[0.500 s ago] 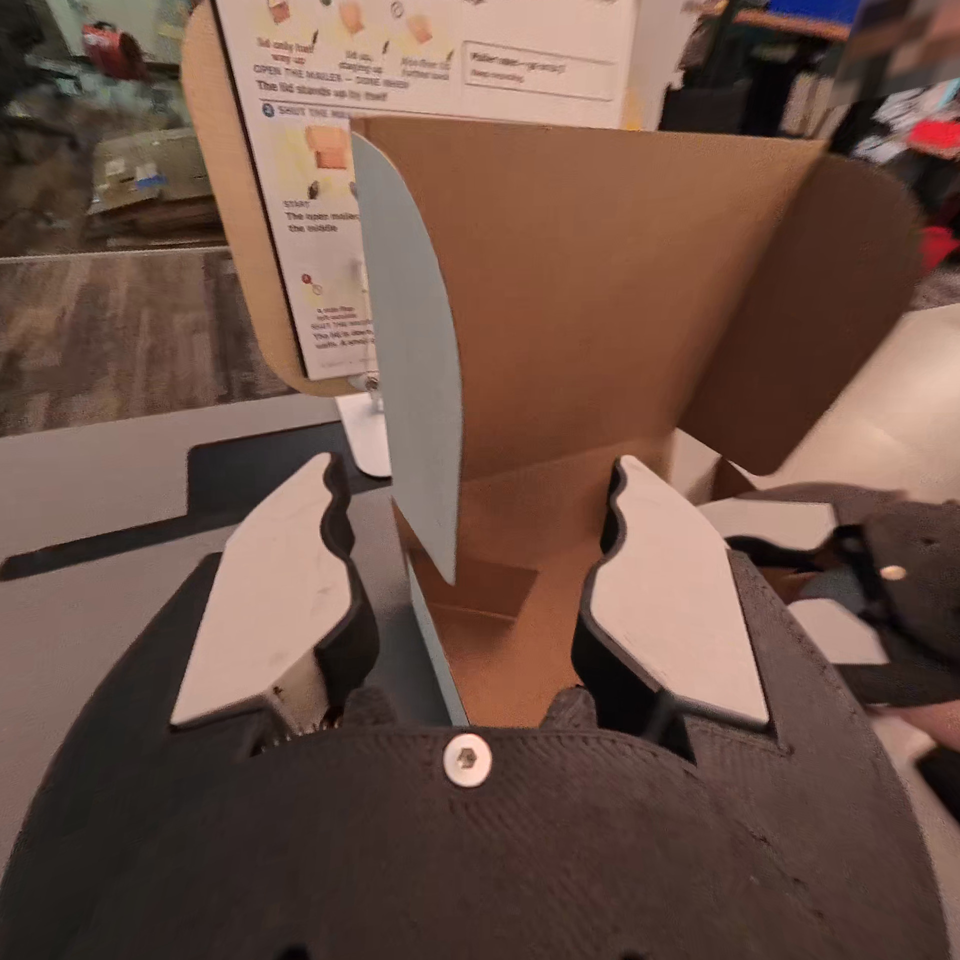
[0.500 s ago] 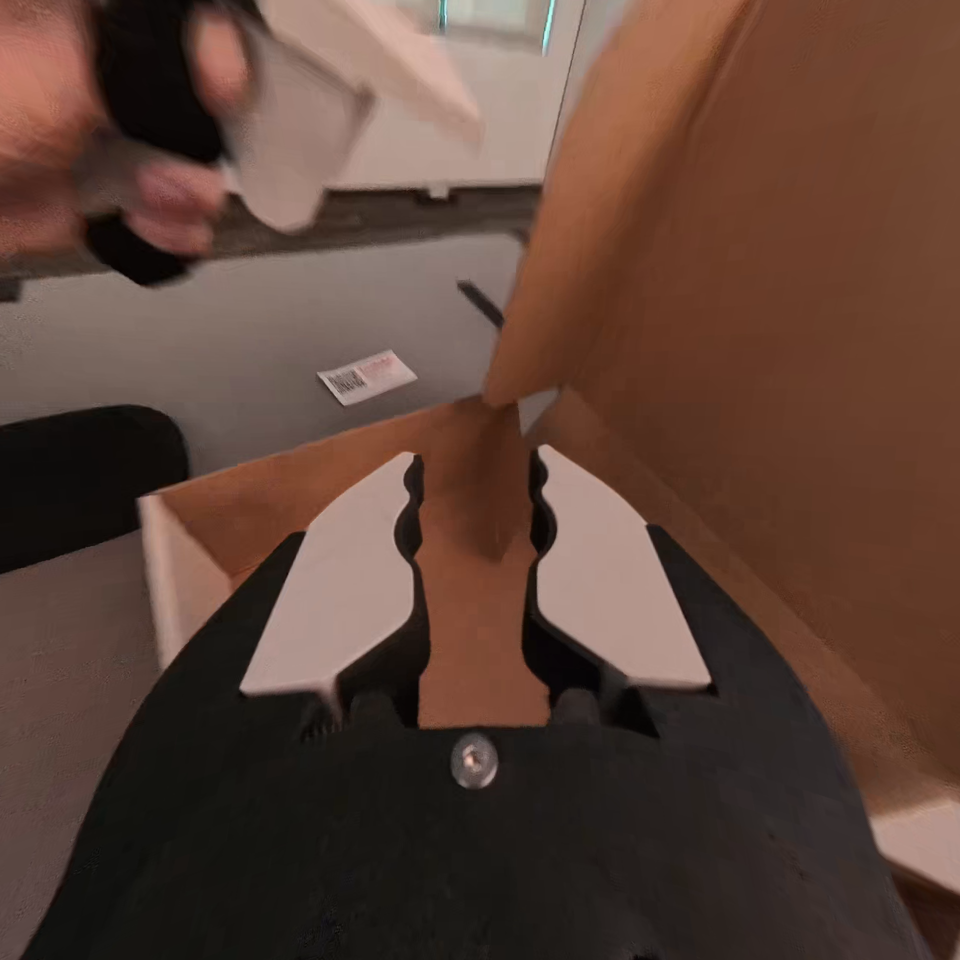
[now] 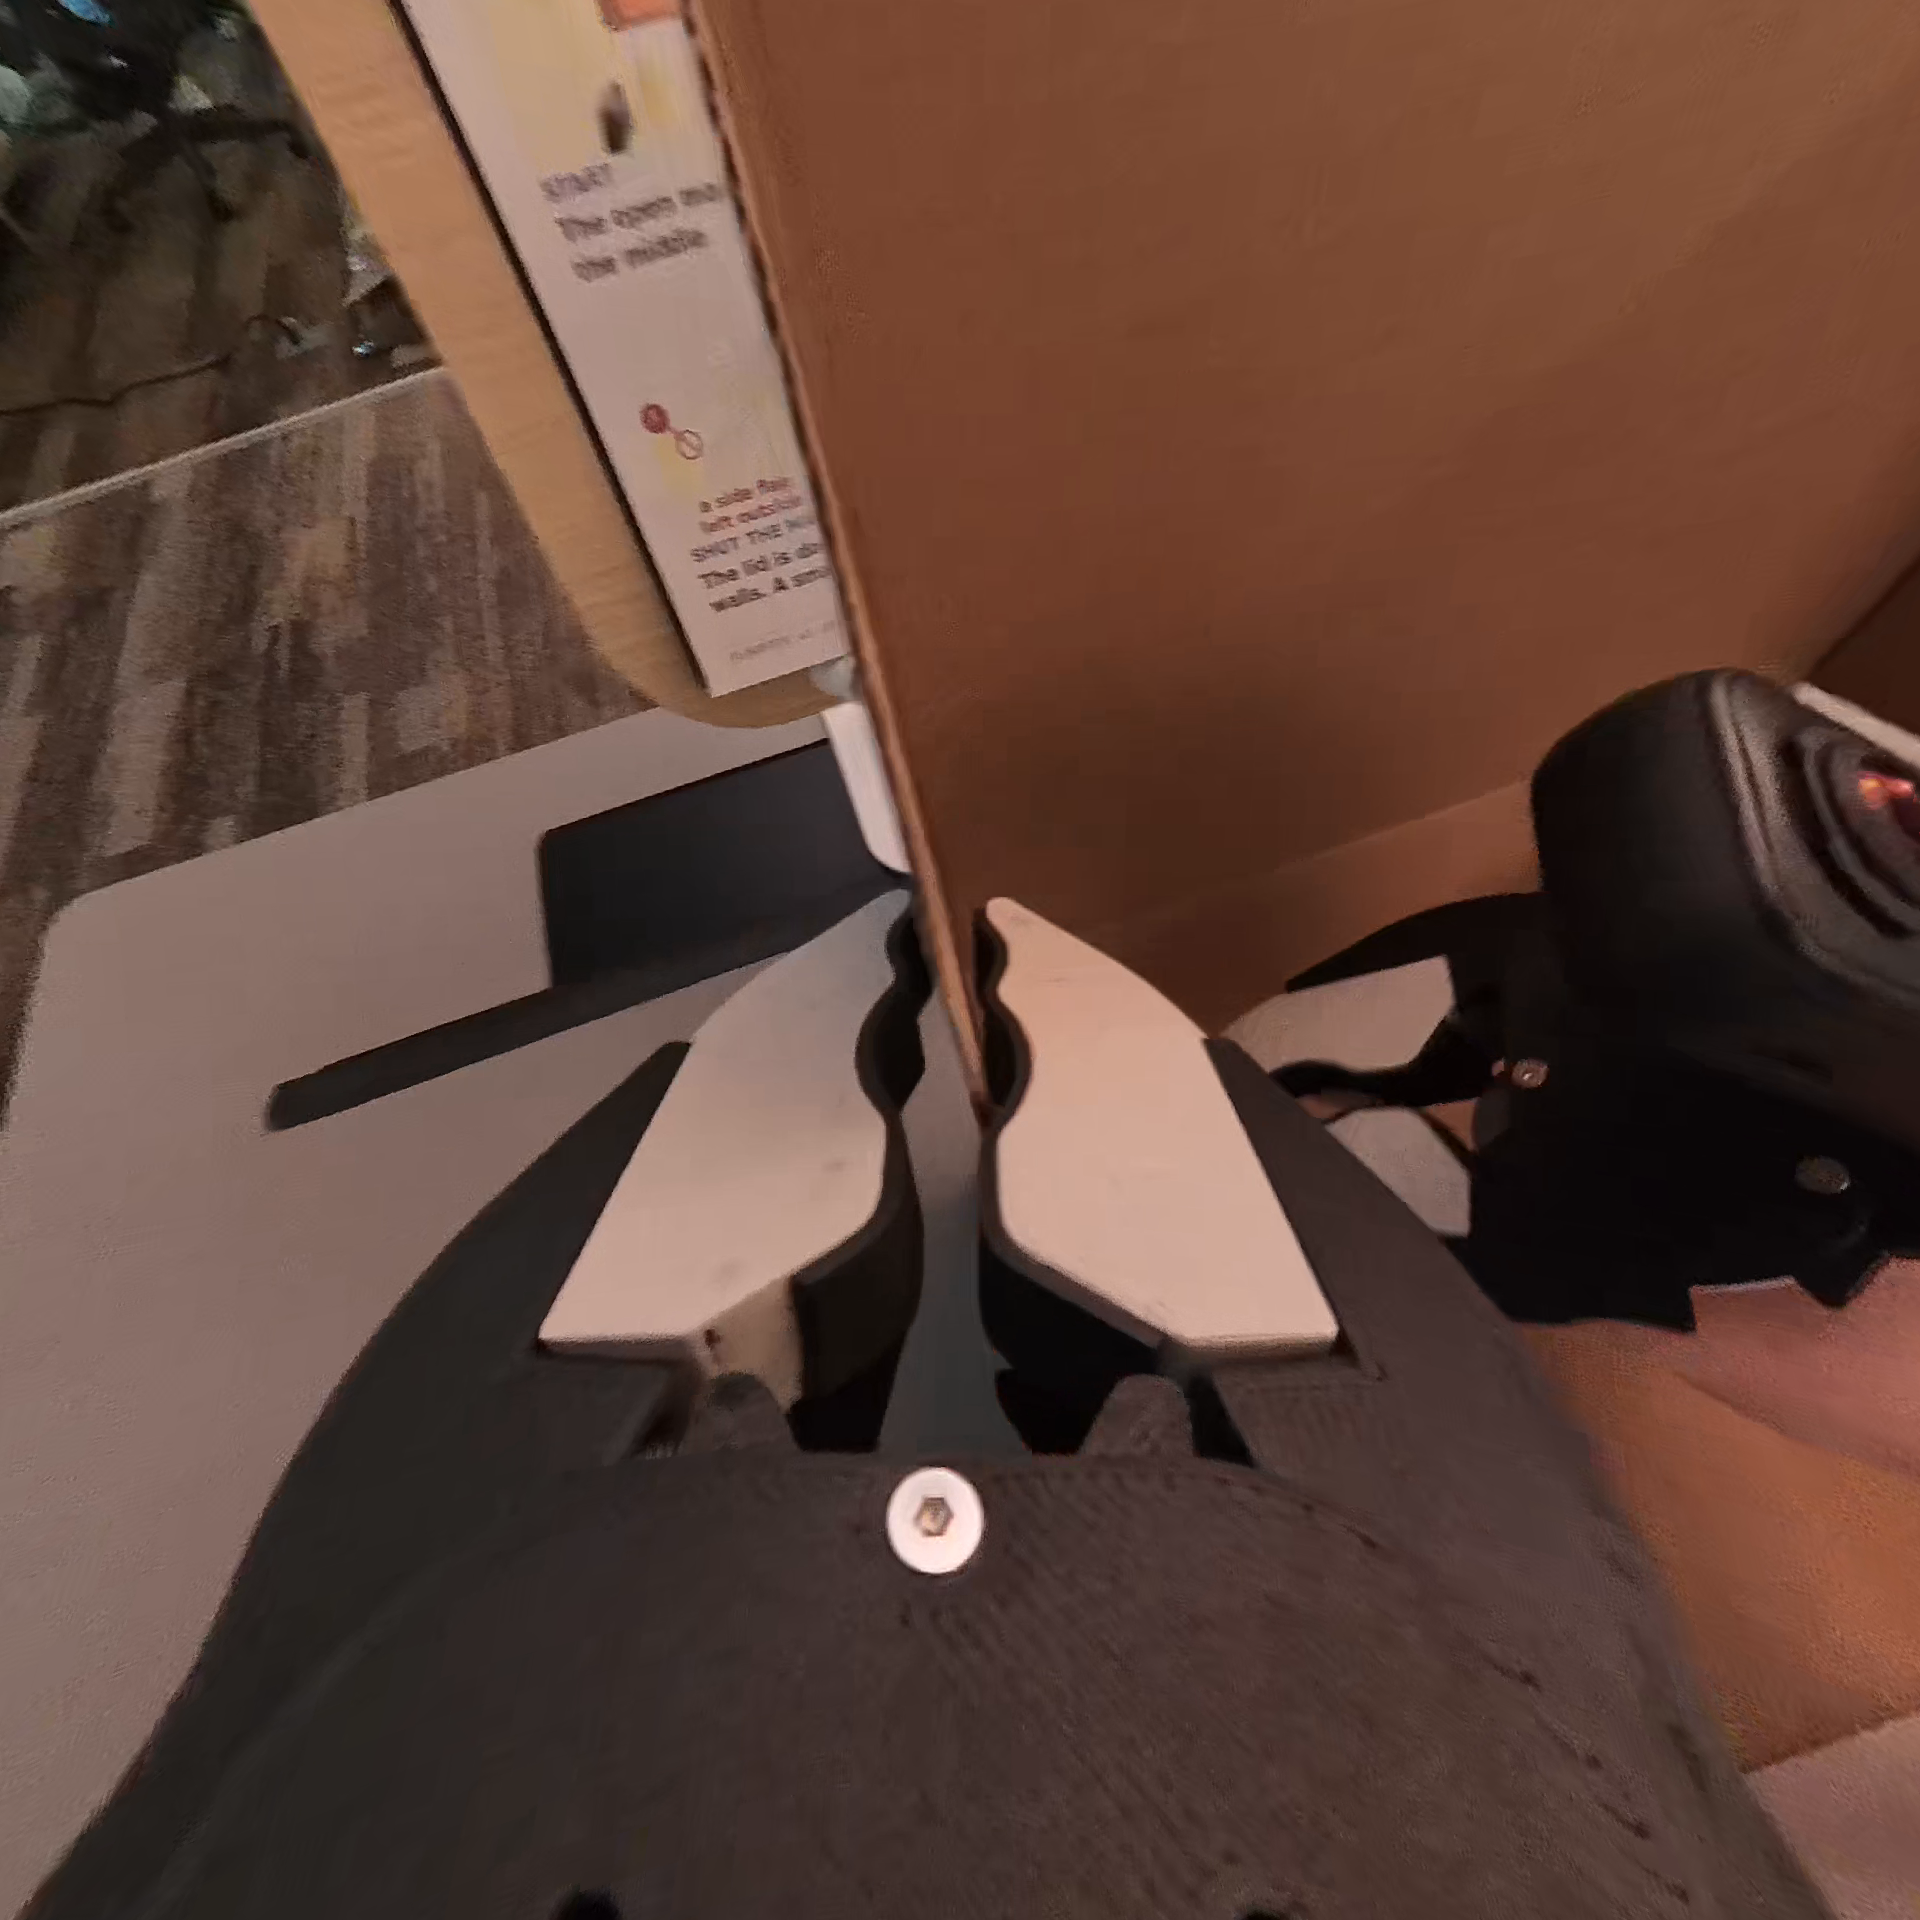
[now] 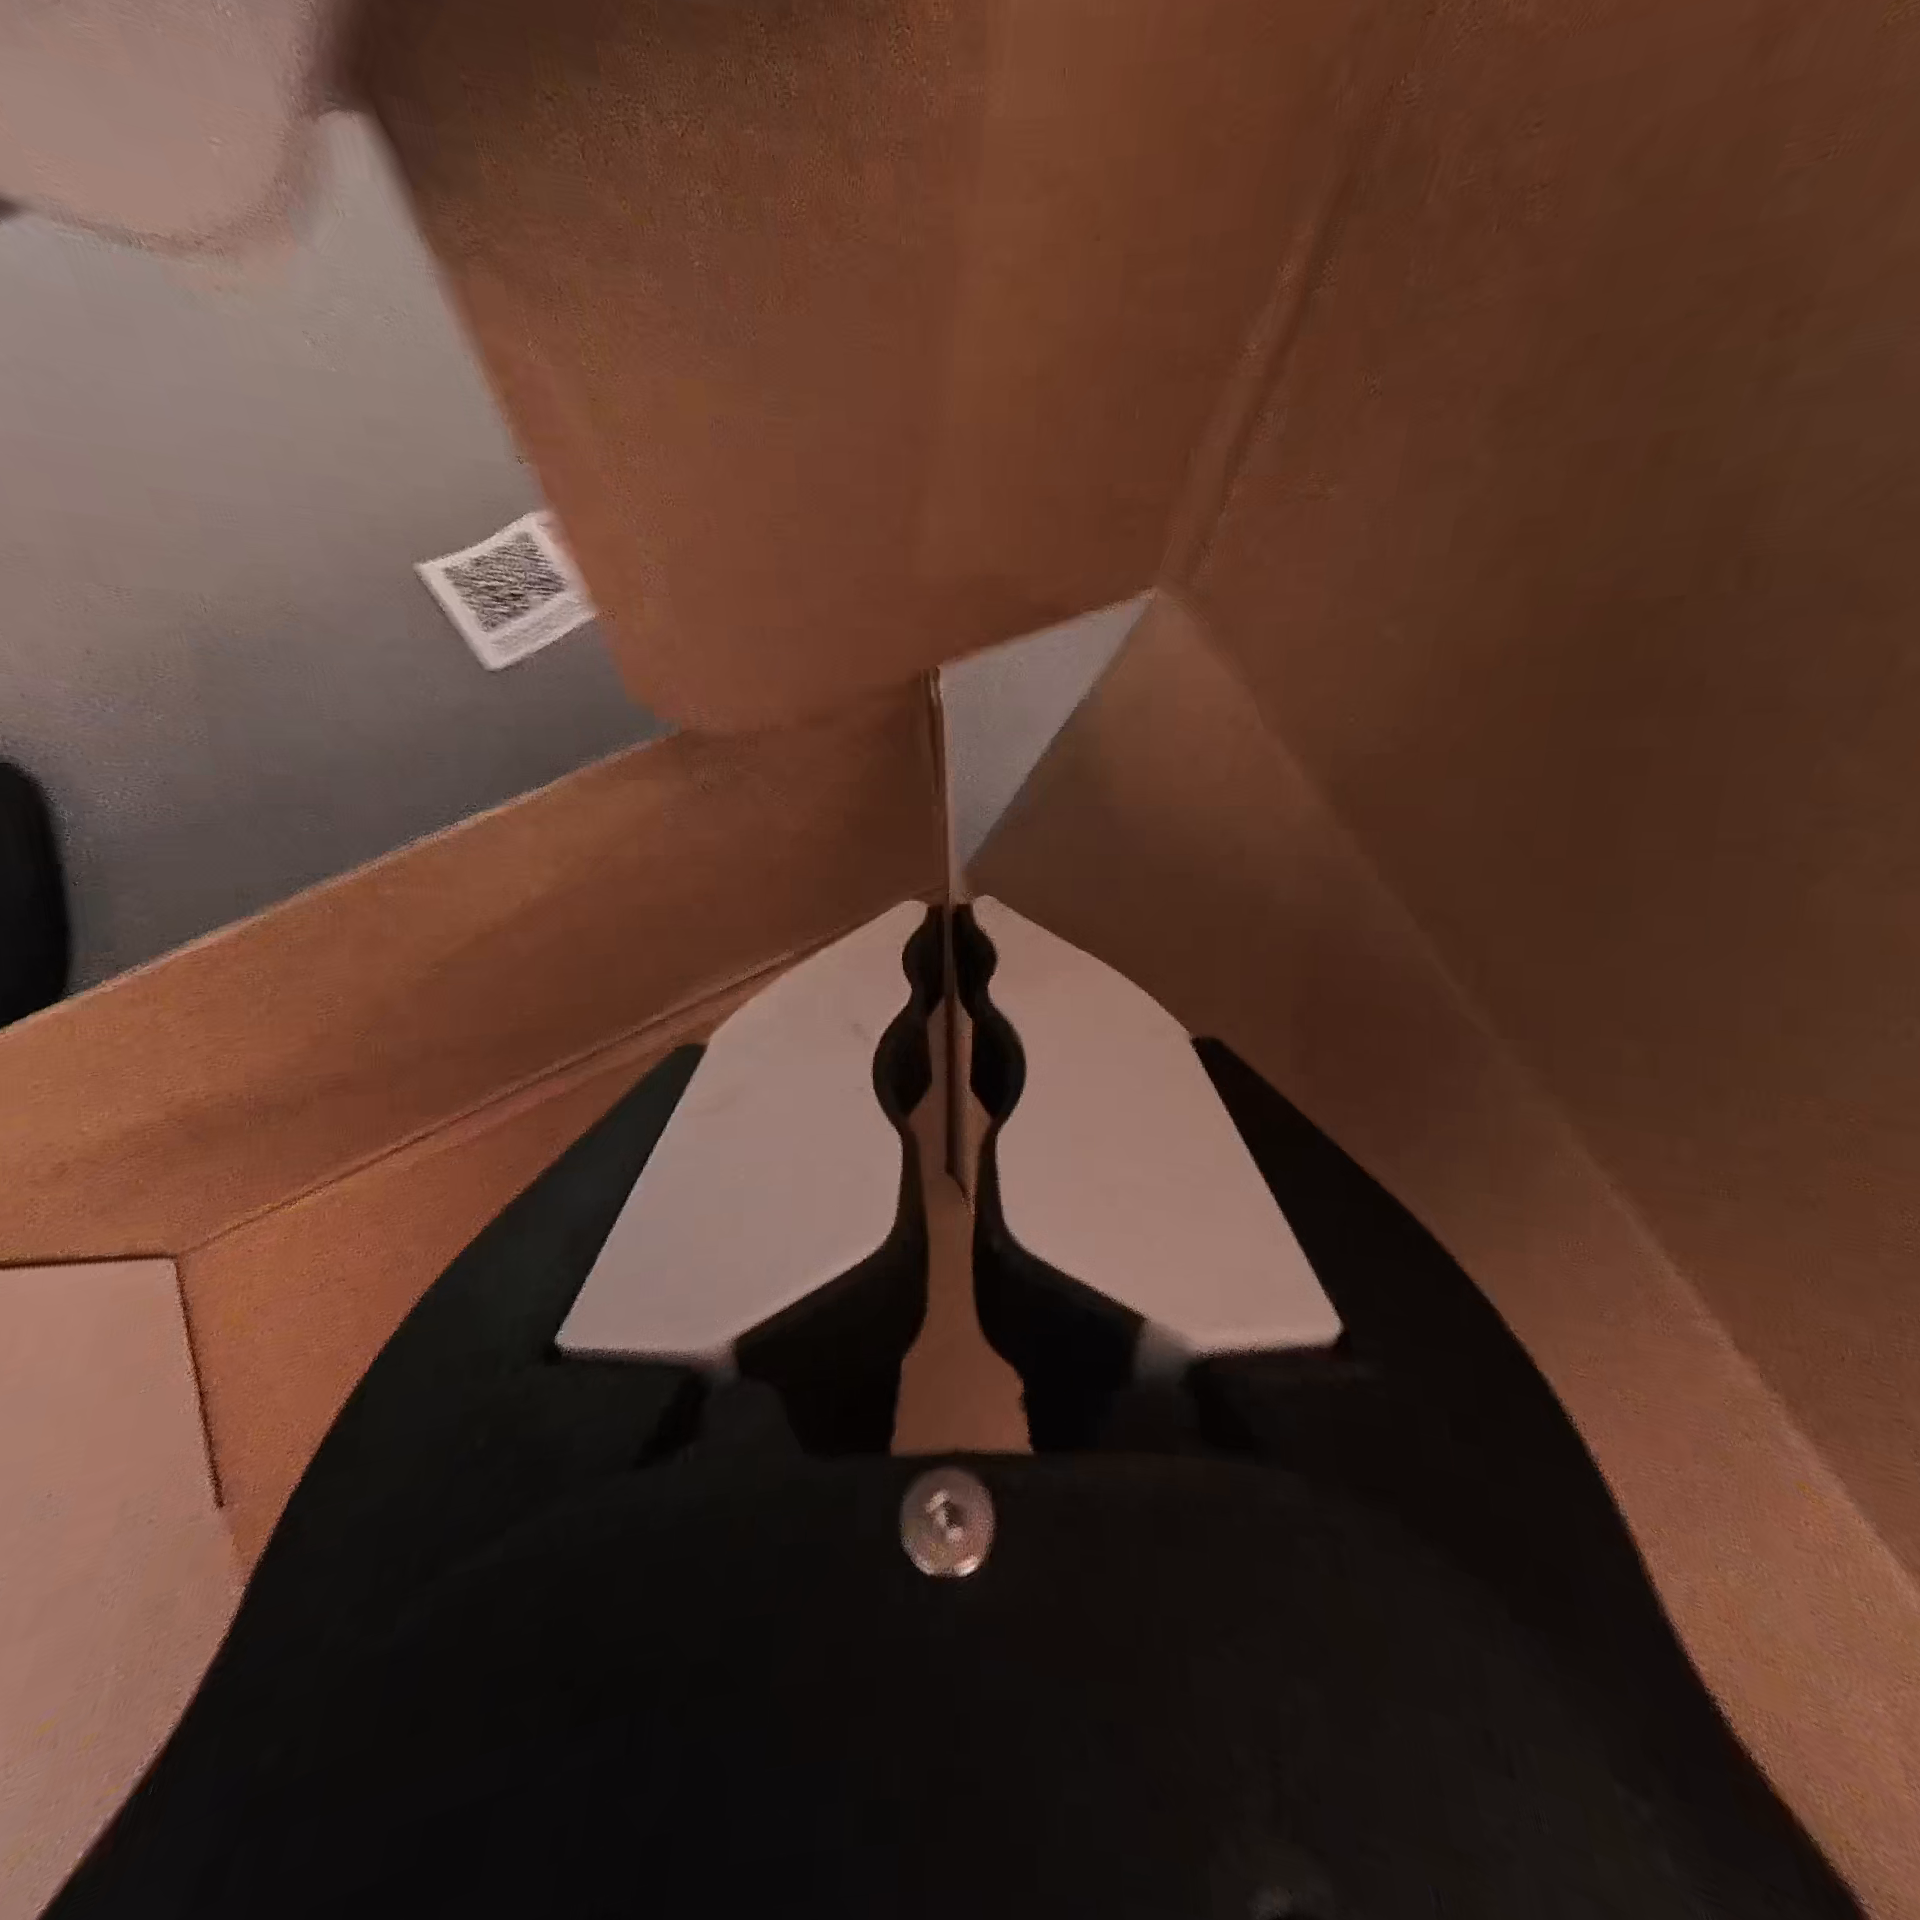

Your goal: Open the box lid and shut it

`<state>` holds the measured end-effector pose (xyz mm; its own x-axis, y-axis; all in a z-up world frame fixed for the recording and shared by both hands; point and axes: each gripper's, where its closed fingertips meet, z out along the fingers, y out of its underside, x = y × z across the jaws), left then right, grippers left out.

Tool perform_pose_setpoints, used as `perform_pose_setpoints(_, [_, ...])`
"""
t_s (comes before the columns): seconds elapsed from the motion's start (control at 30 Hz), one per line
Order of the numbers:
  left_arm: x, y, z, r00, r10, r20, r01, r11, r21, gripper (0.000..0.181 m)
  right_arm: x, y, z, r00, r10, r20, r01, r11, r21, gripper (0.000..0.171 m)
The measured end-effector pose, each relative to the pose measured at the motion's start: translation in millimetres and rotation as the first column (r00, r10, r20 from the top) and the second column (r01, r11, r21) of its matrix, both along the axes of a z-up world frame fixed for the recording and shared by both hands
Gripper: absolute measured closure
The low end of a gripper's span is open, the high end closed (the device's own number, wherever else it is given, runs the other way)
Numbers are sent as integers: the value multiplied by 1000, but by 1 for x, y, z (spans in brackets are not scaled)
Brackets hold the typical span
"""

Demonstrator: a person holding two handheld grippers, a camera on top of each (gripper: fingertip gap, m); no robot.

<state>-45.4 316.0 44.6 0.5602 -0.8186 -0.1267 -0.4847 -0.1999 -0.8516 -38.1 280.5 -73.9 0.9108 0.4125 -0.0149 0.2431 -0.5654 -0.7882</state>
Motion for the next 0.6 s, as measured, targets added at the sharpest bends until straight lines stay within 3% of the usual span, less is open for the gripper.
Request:
perform_pose_setpoints(0.03, [-5,0,3,1000,2,-4,-2,1000,7,179,5,3,0,1000,-21,18,21,1000,11,169])
perform_pose_setpoints(0.2, [-21,-21,5,999,-11,44,19,981,-194,180,24,12,2,989,-71,127,63,996,70,169])
perform_pose_setpoints(0.6, [-35,-42,-2,986,150,75,-118,938,-327,178,17,13,3,973,-24,231,-3,994,113,167])
